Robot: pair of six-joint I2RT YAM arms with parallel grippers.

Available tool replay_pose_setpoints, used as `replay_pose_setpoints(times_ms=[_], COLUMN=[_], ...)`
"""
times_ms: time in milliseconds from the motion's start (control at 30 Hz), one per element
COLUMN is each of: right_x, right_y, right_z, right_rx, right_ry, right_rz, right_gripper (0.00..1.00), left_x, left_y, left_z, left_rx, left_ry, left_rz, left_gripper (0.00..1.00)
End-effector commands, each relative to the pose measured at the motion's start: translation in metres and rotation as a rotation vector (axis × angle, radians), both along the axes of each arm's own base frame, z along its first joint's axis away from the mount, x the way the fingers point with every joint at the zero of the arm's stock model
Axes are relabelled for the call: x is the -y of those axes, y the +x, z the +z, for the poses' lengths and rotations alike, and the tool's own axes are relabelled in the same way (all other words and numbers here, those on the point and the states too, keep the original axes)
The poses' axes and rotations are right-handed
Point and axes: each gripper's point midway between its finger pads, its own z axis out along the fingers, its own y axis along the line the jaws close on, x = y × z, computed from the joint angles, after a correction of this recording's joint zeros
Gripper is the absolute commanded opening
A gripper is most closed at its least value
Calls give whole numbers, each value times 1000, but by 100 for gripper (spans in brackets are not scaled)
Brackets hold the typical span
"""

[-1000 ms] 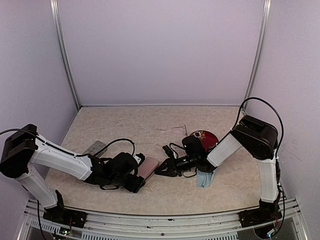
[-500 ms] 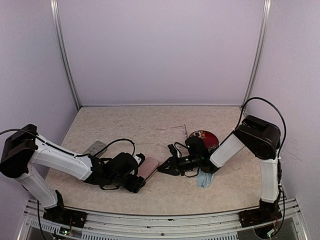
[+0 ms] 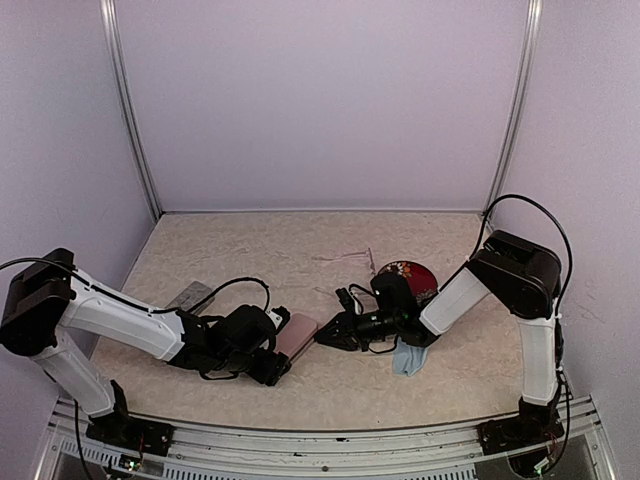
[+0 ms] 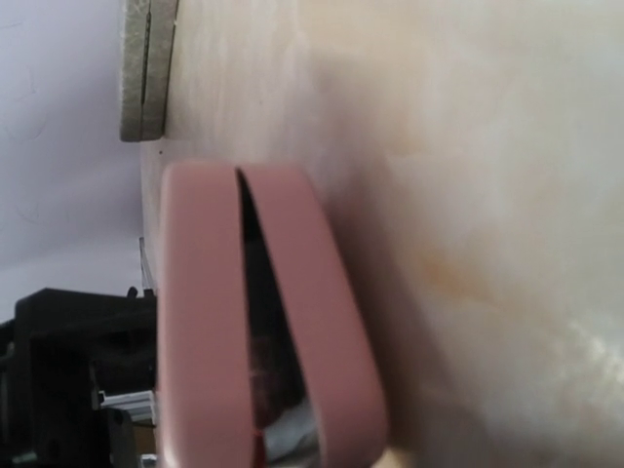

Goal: Organize the sunglasses
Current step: Adjust the case with sunglasses at the center of the board.

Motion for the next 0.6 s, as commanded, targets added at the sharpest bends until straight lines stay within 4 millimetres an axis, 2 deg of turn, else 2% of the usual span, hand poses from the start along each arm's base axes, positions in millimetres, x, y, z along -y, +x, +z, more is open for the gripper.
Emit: replay_pose_setpoints(times_ms=[0, 133, 333, 500, 567], right_x=[-3, 6, 16, 19, 20], right_y=[14, 14, 11, 8, 7], right_z=[20, 13, 7, 6, 7], right_rx=[79, 103, 130, 147, 159], right_ry=[38, -24, -99, -126, -133], right_rz=[-26, -32, -17, 10, 19], right_gripper=[17, 17, 18, 19, 19], left_x=[12, 12, 10, 5, 5], left_y=[-9, -8, -5, -1, -1], left_z=[-4, 2, 12, 13, 13], left_rx=[-19, -9, 0, 0, -4], left_ry=[0, -15, -59, -63, -67], left_rz=[-61, -54, -18, 8, 7], left_gripper=[60, 69, 89, 98, 99])
